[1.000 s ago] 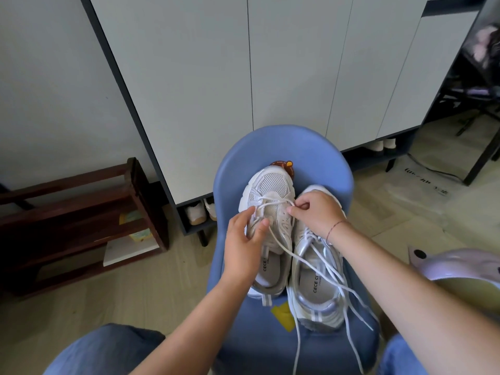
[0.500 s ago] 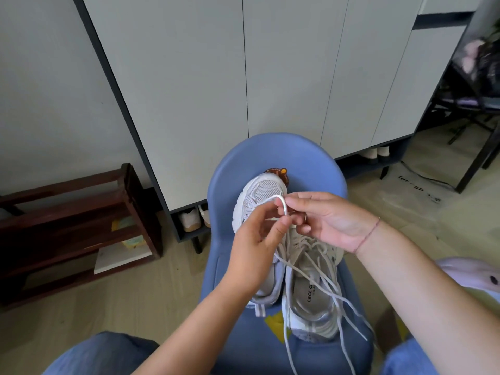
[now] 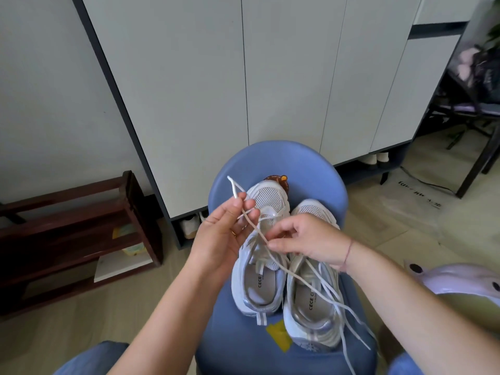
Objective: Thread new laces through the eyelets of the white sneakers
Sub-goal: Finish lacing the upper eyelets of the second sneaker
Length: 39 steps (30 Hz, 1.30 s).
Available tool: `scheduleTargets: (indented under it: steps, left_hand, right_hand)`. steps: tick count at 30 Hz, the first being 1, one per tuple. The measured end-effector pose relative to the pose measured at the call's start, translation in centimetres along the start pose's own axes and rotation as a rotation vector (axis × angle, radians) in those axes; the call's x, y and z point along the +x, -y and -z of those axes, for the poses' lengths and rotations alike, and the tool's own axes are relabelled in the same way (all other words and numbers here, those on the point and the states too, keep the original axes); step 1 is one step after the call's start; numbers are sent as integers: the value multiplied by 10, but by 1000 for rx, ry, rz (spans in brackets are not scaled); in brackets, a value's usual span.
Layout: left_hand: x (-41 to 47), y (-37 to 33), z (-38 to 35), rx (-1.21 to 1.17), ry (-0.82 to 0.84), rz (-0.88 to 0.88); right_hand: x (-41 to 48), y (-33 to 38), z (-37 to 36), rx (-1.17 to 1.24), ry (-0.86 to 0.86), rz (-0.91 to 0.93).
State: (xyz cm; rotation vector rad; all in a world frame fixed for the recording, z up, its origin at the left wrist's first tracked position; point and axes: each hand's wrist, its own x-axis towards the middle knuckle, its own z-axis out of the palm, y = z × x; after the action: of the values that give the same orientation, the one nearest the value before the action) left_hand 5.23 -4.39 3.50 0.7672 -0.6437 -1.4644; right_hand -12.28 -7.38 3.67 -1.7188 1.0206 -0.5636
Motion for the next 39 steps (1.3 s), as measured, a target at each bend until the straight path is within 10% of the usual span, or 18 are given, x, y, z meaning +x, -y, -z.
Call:
scheduleTargets:
  steps: [3,11,21,25,28,34,39]
  left_hand:
    - [1,-1,-1,-16,-15,-31]
    - [-15,31,-17,490,175,77]
    - [-12,18,-7,668,149,134]
    - [-7,11,2,736,78,91]
    - [-7,12,3,806,67,69]
    - [-11,21,-8,969,58,-80]
    - [-10,23,-9,954,-7,-191]
  right_hand:
    - [2,-1,-1,-134,-80,58]
    - [4,16,16,978,-414,80]
    - [0,-11,64,1321,-729,-114]
    - [2,-29,69,1114,-857,-300]
    - [6,-29,56,471,-1038,-236]
    - [-1,1,3,-56,-124,117]
    - [2,-5,4,-80,-127,93]
